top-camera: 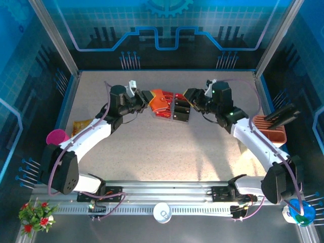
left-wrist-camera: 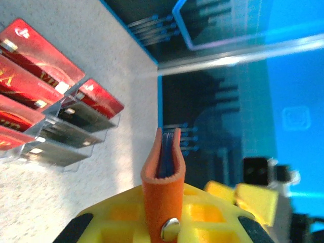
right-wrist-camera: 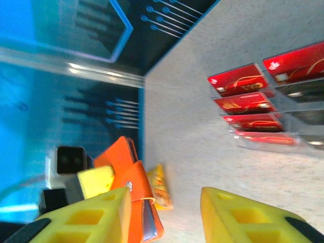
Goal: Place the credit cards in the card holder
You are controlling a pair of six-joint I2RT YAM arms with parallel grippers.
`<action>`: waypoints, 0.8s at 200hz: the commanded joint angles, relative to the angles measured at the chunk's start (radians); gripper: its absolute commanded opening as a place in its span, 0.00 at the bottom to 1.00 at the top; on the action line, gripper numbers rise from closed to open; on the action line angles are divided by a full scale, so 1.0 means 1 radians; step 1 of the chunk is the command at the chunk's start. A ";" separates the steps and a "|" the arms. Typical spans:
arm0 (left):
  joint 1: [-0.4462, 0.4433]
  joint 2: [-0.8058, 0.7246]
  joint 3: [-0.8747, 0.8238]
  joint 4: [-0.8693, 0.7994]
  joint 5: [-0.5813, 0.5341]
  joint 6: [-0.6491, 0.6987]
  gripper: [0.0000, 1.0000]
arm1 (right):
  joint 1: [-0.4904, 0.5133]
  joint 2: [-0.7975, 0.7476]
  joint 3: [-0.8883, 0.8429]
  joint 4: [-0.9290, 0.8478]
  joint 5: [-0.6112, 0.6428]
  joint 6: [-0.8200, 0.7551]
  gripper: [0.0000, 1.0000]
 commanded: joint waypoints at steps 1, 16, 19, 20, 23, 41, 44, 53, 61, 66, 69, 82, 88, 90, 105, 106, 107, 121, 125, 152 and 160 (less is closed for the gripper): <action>0.001 0.019 0.078 -0.121 0.140 0.215 0.00 | 0.023 0.039 0.134 -0.370 -0.027 -0.352 0.45; -0.001 0.023 0.092 -0.152 0.136 0.253 0.00 | 0.064 0.083 0.216 -0.455 0.017 -0.440 0.46; -0.001 0.024 0.093 -0.153 0.134 0.256 0.00 | 0.074 0.091 0.230 -0.467 0.025 -0.452 0.47; -0.001 0.025 0.093 -0.153 0.135 0.257 0.00 | 0.077 0.094 0.236 -0.471 0.028 -0.457 0.47; -0.001 0.027 0.094 -0.154 0.134 0.257 0.00 | 0.086 0.102 0.249 -0.482 0.035 -0.467 0.47; -0.004 0.040 0.099 -0.147 0.129 0.245 0.00 | 0.141 0.152 0.328 -0.524 0.078 -0.511 0.49; -0.006 0.041 0.100 -0.147 0.128 0.244 0.00 | 0.152 0.164 0.344 -0.531 0.090 -0.517 0.50; -0.012 0.048 0.102 -0.147 0.119 0.240 0.00 | 0.174 0.191 0.375 -0.541 0.108 -0.527 0.50; -0.017 0.050 0.104 -0.149 0.112 0.237 0.00 | 0.187 0.210 0.399 -0.546 0.116 -0.531 0.51; -0.021 0.052 0.105 -0.151 0.104 0.236 0.00 | 0.197 0.223 0.414 -0.547 0.123 -0.534 0.52; -0.023 0.054 0.105 -0.151 0.101 0.234 0.00 | 0.203 0.234 0.424 -0.549 0.128 -0.534 0.52; -0.031 0.057 0.106 -0.150 0.088 0.228 0.00 | 0.223 0.265 0.457 -0.553 0.138 -0.537 0.53; -0.034 0.059 0.106 -0.149 0.082 0.225 0.00 | 0.228 0.278 0.470 -0.556 0.142 -0.537 0.53; -0.036 0.059 0.107 -0.148 0.080 0.224 0.00 | 0.231 0.283 0.474 -0.555 0.143 -0.537 0.53; -0.043 0.061 0.107 -0.146 0.068 0.217 0.00 | 0.243 0.310 0.496 -0.559 0.152 -0.537 0.53; -0.043 0.060 0.107 -0.146 0.068 0.217 0.00 | 0.244 0.312 0.496 -0.560 0.153 -0.537 0.53; -0.044 0.059 0.107 -0.146 0.067 0.217 0.00 | 0.244 0.314 0.498 -0.561 0.153 -0.537 0.53; -0.046 0.060 0.108 -0.144 0.061 0.210 0.00 | 0.251 0.333 0.503 -0.565 0.160 -0.535 0.53; -0.047 0.060 0.108 -0.143 0.059 0.209 0.00 | 0.253 0.338 0.502 -0.565 0.164 -0.533 0.53; -0.048 0.058 0.108 -0.139 0.047 0.198 0.00 | 0.258 0.357 0.484 -0.572 0.189 -0.534 0.52; -0.048 0.057 0.108 -0.135 0.045 0.195 0.00 | 0.258 0.362 0.475 -0.575 0.203 -0.537 0.52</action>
